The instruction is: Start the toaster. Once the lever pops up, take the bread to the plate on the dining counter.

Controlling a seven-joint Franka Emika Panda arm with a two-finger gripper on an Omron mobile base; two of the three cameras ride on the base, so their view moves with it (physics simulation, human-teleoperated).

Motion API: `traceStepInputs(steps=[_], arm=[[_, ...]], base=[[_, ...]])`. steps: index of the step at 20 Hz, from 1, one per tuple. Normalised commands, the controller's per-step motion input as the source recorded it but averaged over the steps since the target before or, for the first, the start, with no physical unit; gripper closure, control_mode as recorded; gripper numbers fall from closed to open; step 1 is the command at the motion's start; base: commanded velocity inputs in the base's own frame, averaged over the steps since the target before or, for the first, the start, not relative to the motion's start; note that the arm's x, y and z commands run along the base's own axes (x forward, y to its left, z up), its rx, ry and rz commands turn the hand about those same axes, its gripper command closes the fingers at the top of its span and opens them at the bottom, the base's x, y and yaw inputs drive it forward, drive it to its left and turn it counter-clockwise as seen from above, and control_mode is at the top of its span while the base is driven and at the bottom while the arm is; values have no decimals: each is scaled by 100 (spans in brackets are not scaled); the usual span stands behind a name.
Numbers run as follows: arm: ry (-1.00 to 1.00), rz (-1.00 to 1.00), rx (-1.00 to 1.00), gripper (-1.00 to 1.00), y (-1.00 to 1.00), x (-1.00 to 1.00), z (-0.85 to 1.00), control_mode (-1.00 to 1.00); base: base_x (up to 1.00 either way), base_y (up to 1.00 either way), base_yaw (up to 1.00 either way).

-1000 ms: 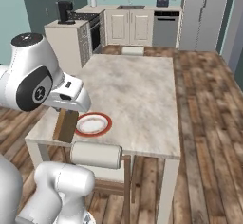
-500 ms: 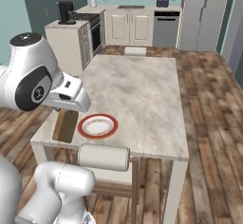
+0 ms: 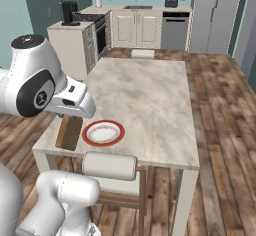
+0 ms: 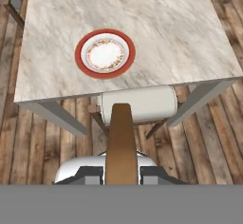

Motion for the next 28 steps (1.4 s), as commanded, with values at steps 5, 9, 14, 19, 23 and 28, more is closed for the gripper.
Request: traceStepInputs(steps=[5, 9, 14, 19, 23, 28], arm=[[0, 0, 0, 100, 0, 0, 0, 100], [0, 0, 0, 100, 0, 0, 0, 100], [0, 1, 0, 100, 0, 10, -2, -100], [0, 11, 8, 100, 0, 48, -17, -100], [-2, 18, 13, 100, -6, 37, -30, -100], [-5, 24, 15, 100, 0, 37, -27, -100]], base=[[17, 4, 0], [16, 1, 0], [8, 0, 0], [0, 0, 0], [0, 0, 0], [0, 0, 0]])
